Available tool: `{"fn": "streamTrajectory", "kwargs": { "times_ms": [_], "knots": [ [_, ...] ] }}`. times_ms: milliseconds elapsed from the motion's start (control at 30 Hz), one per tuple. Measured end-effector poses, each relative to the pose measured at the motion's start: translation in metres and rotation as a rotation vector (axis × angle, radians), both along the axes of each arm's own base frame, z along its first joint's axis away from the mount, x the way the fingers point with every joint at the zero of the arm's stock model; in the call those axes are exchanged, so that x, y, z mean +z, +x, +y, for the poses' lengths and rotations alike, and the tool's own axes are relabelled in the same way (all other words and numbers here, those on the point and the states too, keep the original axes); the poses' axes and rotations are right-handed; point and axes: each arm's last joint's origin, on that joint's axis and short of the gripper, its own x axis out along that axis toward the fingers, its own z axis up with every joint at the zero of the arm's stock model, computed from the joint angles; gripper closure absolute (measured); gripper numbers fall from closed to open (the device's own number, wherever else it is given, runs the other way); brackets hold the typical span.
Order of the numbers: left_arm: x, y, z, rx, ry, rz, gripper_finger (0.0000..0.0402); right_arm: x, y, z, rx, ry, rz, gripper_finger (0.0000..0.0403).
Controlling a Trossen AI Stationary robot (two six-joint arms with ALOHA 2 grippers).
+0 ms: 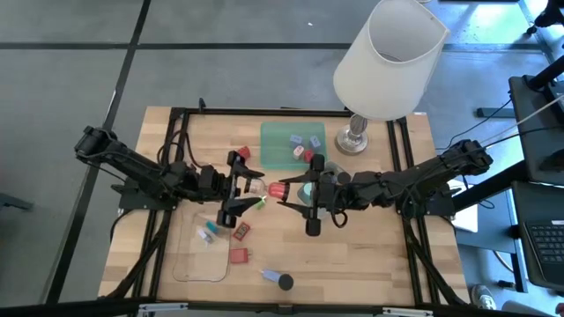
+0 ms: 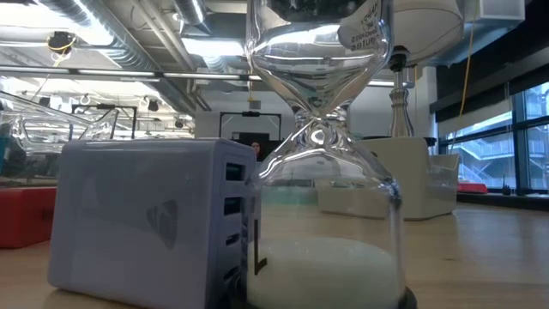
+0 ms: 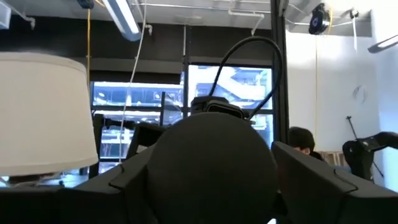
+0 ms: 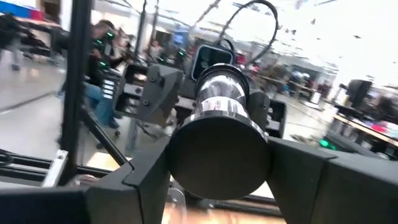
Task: Pick & Place Office items
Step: Put the red hourglass into the gray bin
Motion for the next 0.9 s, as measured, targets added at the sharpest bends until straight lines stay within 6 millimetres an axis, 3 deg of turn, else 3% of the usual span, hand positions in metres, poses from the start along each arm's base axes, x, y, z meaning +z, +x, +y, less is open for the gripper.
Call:
{"fn": "streamTrajectory", "kwargs": {
  "times_ms": [133,267,533,767,900],
  "knots": [
    [0.003,-0.003,0.004,0.073,-0.057,0.003,0.0107,-0.004,-0.001,-0.003,-0.122,-0.017,0.057,0.0187],
    [0.010,-0.011,0.012,0.281,-0.109,0.007,0.0101,-0.005,-0.008,-0.010,-0.250,-0.019,0.121,0.0186],
    [0.009,-0.015,0.020,0.547,-0.148,0.102,0.0100,-0.004,-0.021,-0.022,-0.283,0.056,0.207,0.0186],
    [-0.005,-0.016,0.021,0.817,-0.184,0.290,0.0100,-0.036,-0.043,-0.031,-0.270,0.341,0.573,0.0186],
    [-0.013,-0.015,0.021,0.883,-0.194,0.360,0.0100,-0.054,-0.057,-0.034,-0.317,0.526,0.802,0.0186]
  ]
}}
